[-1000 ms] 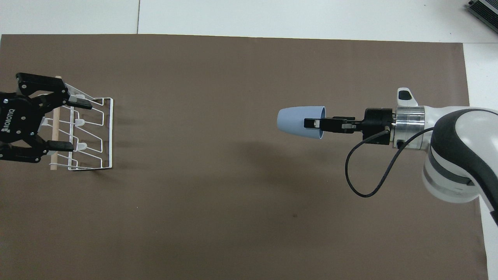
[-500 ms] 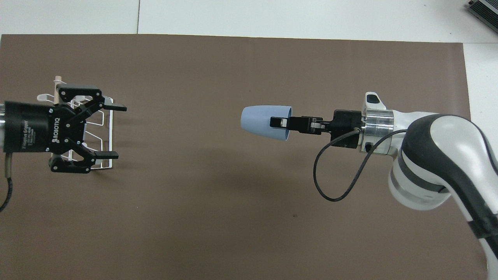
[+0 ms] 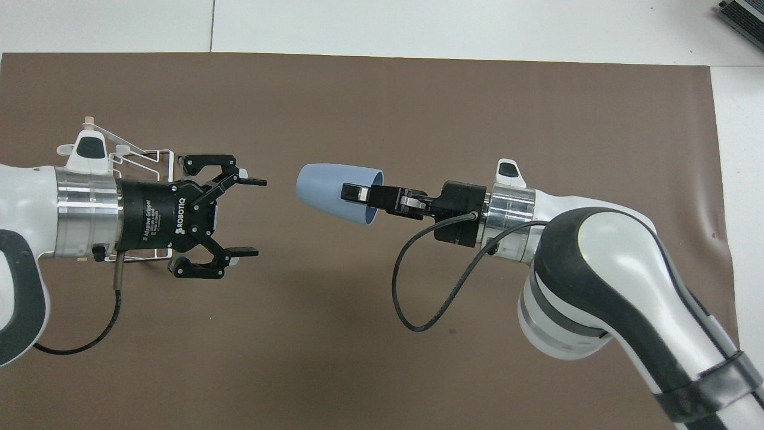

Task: Hang cup on cup holder
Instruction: 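Close the left gripper on the cup base held by the right gripper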

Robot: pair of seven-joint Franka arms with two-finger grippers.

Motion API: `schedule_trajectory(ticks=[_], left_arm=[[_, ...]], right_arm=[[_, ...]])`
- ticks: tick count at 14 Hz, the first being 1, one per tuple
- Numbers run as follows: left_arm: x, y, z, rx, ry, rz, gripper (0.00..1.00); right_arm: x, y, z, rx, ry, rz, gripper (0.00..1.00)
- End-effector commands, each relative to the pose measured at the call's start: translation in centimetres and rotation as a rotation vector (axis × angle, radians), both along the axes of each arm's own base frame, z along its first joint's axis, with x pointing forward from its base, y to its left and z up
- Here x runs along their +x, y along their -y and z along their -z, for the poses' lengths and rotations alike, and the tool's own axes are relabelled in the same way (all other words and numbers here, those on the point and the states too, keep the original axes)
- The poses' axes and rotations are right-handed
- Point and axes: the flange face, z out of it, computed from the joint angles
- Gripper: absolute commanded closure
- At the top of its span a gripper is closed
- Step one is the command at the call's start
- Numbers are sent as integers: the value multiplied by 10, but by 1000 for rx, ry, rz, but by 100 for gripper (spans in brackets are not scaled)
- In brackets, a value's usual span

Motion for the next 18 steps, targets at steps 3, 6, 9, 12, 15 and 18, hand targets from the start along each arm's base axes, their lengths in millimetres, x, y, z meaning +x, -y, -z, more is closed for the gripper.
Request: schedule_trajectory(ticks=[3,6,9,12,15,18], left_arm=[[-10,16,4,-18,14,-35,0],[-11,21,6,-23,21,-50,0],[-6,21,3,-52,49,-100,0],[7,12,-5,-71,61,-125,0],[12,-3,-2,-63,59,-127,0],[12,0,-2,-61,74,-124,0]], right_arm=[[-9,-20,-19,98,-34,47,100],[-12,-29,-24,137,-48,50,100],[-12,-29,-26,138,-48,67,100],[-15,-34,-26,134,-49,63,100],[-16,-36,-25,125,-48,69,100],[-18,-39,-24,118,-49,72,100]])
